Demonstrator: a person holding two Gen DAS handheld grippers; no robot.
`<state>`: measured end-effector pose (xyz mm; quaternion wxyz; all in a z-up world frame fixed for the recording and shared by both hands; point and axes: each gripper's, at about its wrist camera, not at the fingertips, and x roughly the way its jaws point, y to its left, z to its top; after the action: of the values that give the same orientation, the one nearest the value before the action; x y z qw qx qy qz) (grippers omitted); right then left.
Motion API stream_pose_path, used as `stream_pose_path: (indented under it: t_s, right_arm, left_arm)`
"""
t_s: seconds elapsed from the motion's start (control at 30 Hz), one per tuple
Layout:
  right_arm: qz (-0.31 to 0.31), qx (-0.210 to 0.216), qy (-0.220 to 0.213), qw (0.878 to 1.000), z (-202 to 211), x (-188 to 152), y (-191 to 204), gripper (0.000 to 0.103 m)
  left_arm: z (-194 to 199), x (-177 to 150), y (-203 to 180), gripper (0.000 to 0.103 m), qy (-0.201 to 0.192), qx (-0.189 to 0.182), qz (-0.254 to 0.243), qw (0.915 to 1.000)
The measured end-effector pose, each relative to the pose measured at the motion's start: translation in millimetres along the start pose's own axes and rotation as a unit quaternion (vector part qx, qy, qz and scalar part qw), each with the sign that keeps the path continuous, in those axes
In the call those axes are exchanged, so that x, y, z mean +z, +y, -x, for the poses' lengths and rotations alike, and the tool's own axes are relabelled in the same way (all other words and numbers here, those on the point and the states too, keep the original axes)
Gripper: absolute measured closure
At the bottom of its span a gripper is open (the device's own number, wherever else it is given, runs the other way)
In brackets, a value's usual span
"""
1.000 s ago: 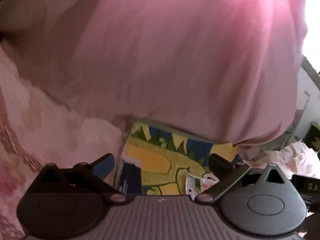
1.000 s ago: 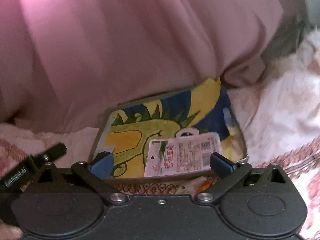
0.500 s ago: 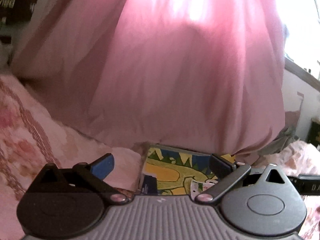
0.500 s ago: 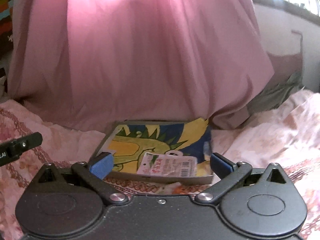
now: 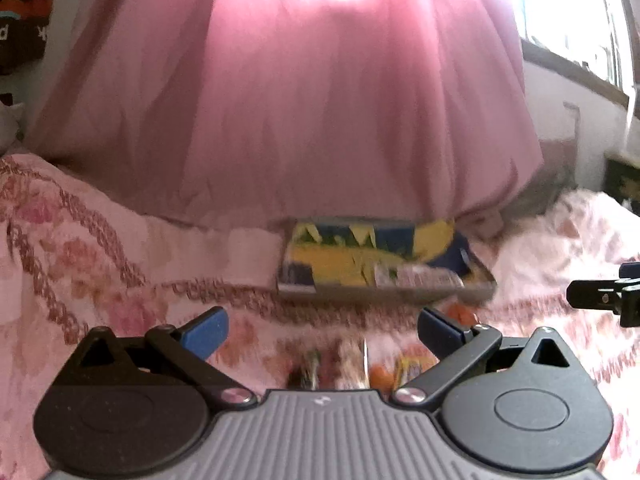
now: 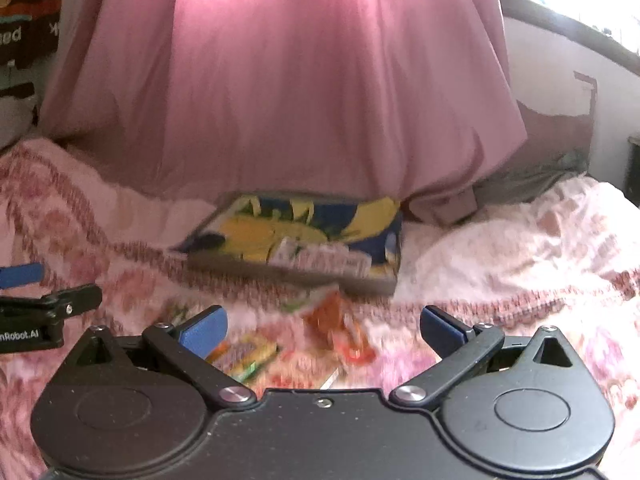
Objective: Organize snacks
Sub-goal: 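Move both grippers back toward the remaining snack packets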
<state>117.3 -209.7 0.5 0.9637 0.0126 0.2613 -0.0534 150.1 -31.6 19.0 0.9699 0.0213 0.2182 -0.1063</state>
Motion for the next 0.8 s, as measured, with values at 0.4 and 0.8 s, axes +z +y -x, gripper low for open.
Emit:
stream_pose_path:
  t_s: [0.4, 0.8]
  right_arm:
    - [0.031, 0.004, 0.036, 0.999, 36, -52, 17, 0.001]
    - [0.088, 0.011, 0.079, 0.993, 28, -67, 41, 0.001]
  left_arm:
    - [42, -36, -24, 0.000, -0.003, 0.037, -0.065, 0.9972]
    - [34, -48, -30, 0.000, 0.047, 0.060, -0.089, 0.9931]
